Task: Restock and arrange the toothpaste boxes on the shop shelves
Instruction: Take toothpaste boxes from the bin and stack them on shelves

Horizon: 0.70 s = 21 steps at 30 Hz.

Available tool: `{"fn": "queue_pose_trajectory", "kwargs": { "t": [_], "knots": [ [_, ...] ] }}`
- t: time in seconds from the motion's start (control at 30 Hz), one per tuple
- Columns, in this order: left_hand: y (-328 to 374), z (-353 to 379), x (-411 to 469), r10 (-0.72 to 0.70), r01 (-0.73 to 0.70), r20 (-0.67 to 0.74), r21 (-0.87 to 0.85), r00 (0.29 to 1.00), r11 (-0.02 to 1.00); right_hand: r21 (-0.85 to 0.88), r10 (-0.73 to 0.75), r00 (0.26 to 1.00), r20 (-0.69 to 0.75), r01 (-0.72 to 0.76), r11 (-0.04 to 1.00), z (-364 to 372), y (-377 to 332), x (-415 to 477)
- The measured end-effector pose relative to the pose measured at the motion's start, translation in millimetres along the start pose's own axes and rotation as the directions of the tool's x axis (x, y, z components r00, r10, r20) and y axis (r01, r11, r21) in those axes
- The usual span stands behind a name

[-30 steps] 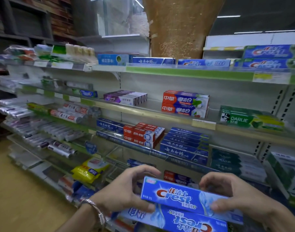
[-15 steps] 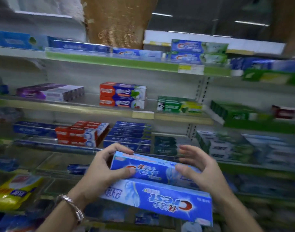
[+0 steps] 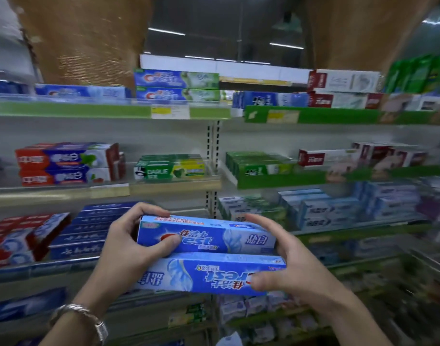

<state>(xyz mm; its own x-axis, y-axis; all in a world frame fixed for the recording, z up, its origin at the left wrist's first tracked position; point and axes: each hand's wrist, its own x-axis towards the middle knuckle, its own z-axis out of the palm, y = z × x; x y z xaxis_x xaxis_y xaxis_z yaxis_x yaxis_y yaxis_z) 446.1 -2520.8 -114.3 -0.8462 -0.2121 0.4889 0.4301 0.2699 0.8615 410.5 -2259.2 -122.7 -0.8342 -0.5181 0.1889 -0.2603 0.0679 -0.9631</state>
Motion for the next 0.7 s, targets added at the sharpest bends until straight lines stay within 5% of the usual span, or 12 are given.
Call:
{"fn": "queue_pose_trajectory", "kwargs": {
  "t": [0.17, 0.5, 0.7],
  "knots": [
    [6.4, 73.0, 11.2, 0.013, -0.012, -0.021, 0.025, 1.000, 1.000, -0.141, -0.114, 0.967, -0.229, 0.083, 0.986, -59.2, 15.3, -14.6],
    [13.1, 192.0, 33.2, 0.078, -0.075, -0.073, 0.043, 0.994, 0.996, 0.098, -0.094, 0.845, -0.527, 0.170, 0.981, -147.6, 36.4, -22.1],
    [44.5, 195.5, 60.4, 0.218, -0.216, -0.044, 0.057, 0.975, 0.975, 0.040, -0.229, 0.660, -0.715, 0.366, 0.930, -154.6, 18.5, 13.7]
  ]
}}
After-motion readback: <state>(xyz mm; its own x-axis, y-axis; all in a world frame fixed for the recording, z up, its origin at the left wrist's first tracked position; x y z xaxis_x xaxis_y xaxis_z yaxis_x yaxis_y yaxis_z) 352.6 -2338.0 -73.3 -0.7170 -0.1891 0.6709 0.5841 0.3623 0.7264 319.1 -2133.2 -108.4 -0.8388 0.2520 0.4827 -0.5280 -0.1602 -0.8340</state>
